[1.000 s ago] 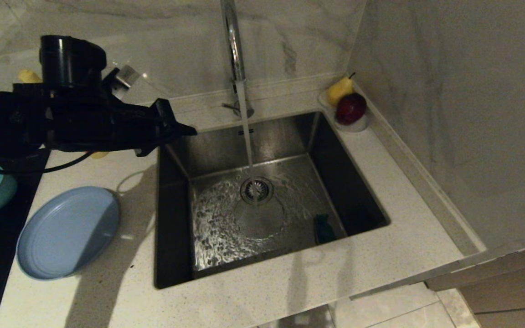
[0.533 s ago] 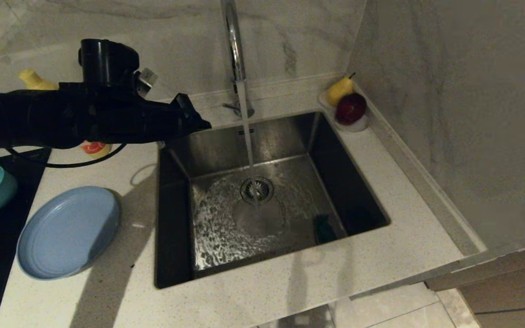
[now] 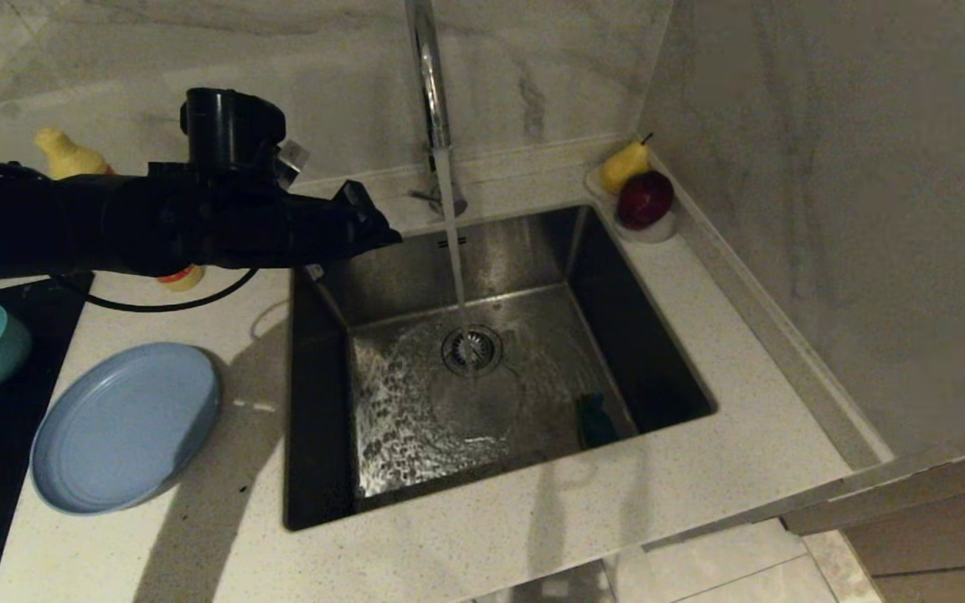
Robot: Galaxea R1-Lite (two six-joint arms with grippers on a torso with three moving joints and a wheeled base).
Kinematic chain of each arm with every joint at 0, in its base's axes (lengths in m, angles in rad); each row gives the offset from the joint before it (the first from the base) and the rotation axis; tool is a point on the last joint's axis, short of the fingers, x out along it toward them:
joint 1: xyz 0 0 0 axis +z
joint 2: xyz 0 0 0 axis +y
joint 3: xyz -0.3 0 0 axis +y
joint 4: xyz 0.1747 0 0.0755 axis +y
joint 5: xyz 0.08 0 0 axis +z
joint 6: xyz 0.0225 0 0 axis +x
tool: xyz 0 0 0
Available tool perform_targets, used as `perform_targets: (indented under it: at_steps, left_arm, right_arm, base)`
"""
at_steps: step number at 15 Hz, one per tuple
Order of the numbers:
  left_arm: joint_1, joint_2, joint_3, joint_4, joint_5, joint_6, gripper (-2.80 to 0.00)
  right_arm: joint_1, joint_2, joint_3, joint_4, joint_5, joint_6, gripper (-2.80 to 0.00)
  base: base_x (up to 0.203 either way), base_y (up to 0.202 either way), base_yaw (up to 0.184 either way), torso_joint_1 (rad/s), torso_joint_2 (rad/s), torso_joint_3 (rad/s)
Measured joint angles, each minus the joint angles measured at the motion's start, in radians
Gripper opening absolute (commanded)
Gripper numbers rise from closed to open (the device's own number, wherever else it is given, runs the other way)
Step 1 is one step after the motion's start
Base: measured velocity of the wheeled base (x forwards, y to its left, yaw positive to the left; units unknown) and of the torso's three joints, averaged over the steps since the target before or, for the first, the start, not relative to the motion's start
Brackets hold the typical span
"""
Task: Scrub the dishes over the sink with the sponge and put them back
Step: Turn off the faucet
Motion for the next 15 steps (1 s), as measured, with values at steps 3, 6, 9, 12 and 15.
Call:
perform_targets:
  at_steps: [3, 6, 9, 12, 15]
  left_arm:
    - [-0.002, 0.009, -0.005, -0.001, -0.002, -0.010, -2.80]
    - [-0.004, 0.029, -0.018, -0.001, -0.003, -0.009, -2.80]
    - [-0.004, 0.051, -0.032, -0.011, -0.001, -0.015, -2.80]
    - [-0.004, 0.068, -0.040, -0.109, 0.000, -0.054, -2.80]
    - [-0.003, 0.082, -0.041, -0.177, 0.001, -0.061, -2.80]
  right_arm:
    - [0.000, 0.000, 0.000, 0.000, 0.000, 0.000, -2.80]
    - [0.000, 0.000, 0.000, 0.000, 0.000, 0.000, -2.80]
    - [0.000, 0.000, 0.000, 0.000, 0.000, 0.000, -2.80]
    - [0.000, 0.000, 0.000, 0.000, 0.000, 0.000, -2.80]
    - [0.000, 0.000, 0.000, 0.000, 0.000, 0.000, -2.80]
  base:
    - [0.000, 0.000, 0.000, 0.000, 0.00, 0.000]
    - [0.000, 0.000, 0.000, 0.000, 0.00, 0.000]
    - [0.000, 0.000, 0.000, 0.000, 0.00, 0.000]
    - [0.000, 0.000, 0.000, 0.000, 0.00, 0.000]
    - [0.000, 0.000, 0.000, 0.000, 0.00, 0.000]
